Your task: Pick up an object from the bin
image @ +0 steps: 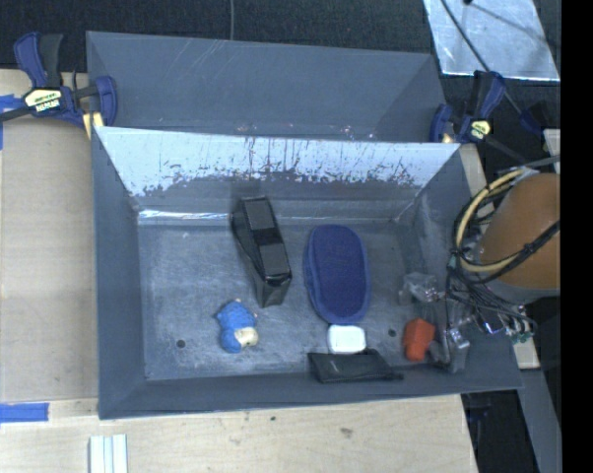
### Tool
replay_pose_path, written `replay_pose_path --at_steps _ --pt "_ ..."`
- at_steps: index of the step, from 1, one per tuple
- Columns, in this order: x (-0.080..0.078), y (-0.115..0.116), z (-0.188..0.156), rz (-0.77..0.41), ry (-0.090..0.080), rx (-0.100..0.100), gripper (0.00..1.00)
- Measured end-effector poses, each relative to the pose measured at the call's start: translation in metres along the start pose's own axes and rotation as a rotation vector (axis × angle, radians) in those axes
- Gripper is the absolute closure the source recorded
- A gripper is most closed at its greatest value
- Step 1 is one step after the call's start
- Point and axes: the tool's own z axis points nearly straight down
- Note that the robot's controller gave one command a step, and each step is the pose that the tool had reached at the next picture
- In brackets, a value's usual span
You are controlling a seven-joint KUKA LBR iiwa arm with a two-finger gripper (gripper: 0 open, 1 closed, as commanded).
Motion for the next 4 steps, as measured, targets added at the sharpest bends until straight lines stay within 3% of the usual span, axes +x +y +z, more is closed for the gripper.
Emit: replay_pose_path --at_steps 1,2,4 --pt "-0.0048 0.0219 0.0043 -0.096 -0.013 0.009 0.0" --pt "-0.0021 0.0146 0.005 -0.197 -0.018 0.007 0.0" --pt "-0.0053 0.0177 0.0066 -0.388 -0.01 -0.004 0.0"
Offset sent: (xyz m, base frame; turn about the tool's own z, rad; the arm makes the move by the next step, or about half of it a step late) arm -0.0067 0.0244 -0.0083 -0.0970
